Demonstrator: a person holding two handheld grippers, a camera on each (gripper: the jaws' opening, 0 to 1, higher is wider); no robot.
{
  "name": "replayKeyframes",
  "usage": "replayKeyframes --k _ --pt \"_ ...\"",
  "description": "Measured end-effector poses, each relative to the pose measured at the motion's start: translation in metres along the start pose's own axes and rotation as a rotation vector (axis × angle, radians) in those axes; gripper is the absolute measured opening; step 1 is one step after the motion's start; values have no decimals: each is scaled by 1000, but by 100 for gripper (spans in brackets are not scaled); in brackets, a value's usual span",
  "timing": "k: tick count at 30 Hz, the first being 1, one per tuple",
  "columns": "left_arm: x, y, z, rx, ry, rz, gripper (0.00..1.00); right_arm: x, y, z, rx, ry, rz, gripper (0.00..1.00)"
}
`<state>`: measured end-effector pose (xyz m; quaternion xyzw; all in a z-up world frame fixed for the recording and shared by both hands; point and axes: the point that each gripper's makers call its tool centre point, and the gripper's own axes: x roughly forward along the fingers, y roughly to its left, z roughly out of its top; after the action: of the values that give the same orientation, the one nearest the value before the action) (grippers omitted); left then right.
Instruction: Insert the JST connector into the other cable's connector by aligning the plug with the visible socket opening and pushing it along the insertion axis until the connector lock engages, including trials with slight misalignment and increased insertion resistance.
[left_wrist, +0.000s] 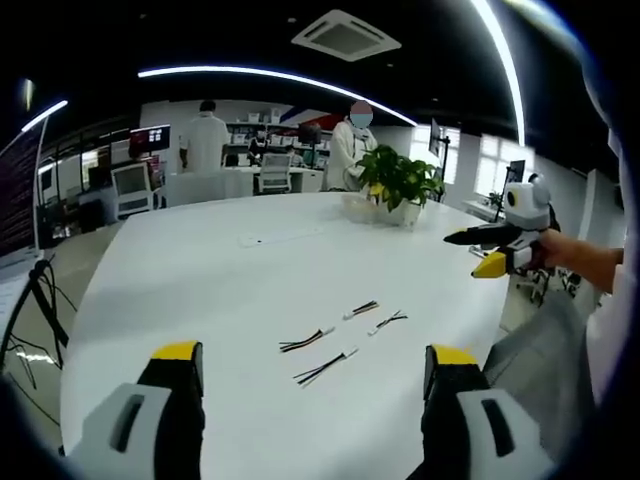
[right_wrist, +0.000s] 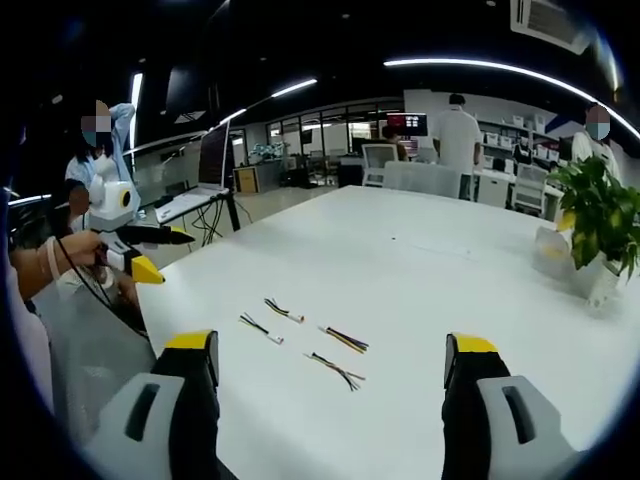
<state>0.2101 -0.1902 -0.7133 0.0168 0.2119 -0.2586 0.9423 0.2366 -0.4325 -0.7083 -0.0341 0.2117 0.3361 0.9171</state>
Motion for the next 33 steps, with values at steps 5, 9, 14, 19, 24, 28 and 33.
replayKeyframes --k 5,9,14,19,24,28,33 --pt "0 1 -4 -7 10 4 89 -1 0 -1 -5 3 0 92" --pt "-1 0 -7 -3 21 4 88 -2 0 -1 -4 2 0 92" --pt "-1 -1 -6 -12 13 4 88 -3 -1 -1 -8 3 2 92" --pt "-1 -1 -8 -17 18 5 88 -3 -1 -2 -9 7 2 91" --pt "-1 -1 -7 -11 20 6 88 -3 0 -2 -13 11 7 91" --pt "-1 -1 -9 6 29 8 88 -2 -1 -4 -19 19 7 91" --pt "0 -3 -15 14 52 2 87 -2 -1 -4 -19 21 7 90"
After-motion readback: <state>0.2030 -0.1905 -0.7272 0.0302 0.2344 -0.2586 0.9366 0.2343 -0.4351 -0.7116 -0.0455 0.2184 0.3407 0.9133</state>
